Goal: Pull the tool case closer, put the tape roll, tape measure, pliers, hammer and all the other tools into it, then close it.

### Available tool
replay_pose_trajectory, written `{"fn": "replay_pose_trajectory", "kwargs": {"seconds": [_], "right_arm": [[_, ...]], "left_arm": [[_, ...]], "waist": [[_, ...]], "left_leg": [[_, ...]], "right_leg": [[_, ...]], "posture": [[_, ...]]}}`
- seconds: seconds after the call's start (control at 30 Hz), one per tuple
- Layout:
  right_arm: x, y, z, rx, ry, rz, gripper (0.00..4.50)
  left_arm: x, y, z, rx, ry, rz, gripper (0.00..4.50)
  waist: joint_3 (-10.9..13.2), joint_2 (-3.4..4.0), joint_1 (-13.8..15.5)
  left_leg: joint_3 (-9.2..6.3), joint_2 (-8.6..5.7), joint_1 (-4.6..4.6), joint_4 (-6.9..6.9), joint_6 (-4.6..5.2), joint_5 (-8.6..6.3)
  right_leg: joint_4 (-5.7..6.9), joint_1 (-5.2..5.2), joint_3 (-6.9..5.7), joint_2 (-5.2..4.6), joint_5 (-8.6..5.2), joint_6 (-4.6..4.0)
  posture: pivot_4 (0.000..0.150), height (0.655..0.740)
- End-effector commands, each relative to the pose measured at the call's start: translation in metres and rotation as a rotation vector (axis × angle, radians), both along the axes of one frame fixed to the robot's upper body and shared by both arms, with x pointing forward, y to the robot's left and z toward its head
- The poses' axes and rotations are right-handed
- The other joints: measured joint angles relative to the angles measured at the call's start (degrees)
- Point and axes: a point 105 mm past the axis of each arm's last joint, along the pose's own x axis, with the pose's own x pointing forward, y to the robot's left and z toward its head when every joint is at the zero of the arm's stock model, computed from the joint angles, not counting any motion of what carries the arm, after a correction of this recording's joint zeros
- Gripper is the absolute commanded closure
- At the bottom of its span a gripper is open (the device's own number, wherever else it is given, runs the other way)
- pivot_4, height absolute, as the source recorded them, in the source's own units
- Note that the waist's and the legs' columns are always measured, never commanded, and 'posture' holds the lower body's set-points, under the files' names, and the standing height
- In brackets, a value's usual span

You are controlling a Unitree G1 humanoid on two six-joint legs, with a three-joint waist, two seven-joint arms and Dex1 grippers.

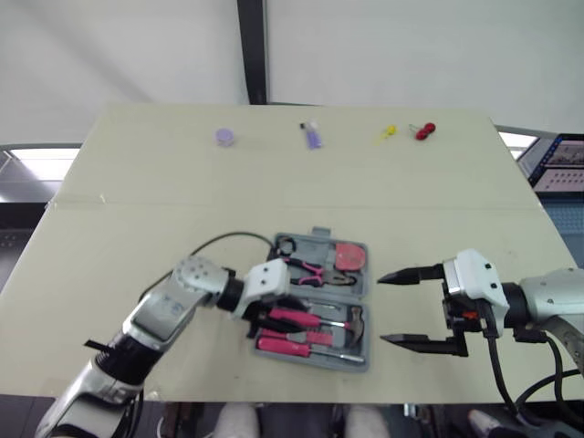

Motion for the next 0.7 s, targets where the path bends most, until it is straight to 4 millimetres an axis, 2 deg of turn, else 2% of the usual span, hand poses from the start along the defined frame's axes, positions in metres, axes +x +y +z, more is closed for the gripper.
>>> {"fn": "replay_pose_trajectory", "kwargs": {"seconds": [0.03, 0.37, 0.7], "right_arm": [[0.001, -0.003, 0.006, -0.001, -0.022, -0.002, 0.00], [0.001, -0.007, 0.002, -0.021, -0.024, -0.019, 0.00], [0.000, -0.009, -0.001, -0.029, -0.022, -0.028, 0.00]], "left_arm": [[-0.006, -0.001, -0.005, -0.030, -0.048, -0.045, 4.48], [-0.006, -0.004, -0.033, 0.029, -0.049, -0.031, 4.48], [-0.006, -0.003, -0.050, 0.113, -0.080, -0.055, 4.48]], "waist": [[0.0, -0.01, 0.4], [0.0, 0.03, 0.1], [-0.1, 0.03, 0.1]], "left_leg": [[0.00, 0.00, -0.01, 0.02, 0.00, 0.00], [0.01, -0.01, 0.02, 0.00, 0.01, -0.01], [0.01, -0.01, 0.04, 0.01, 0.01, -0.01]], "right_leg": [[0.00, 0.02, 0.00, -0.01, 0.00, 0.00], [0.00, 0.04, 0.01, -0.01, 0.01, 0.02], [0.00, 0.06, 0.00, -0.01, 0.01, 0.02]], "posture": [[0.150, 0.7400], [0.150, 0.7400], [0.150, 0.7400]]}}
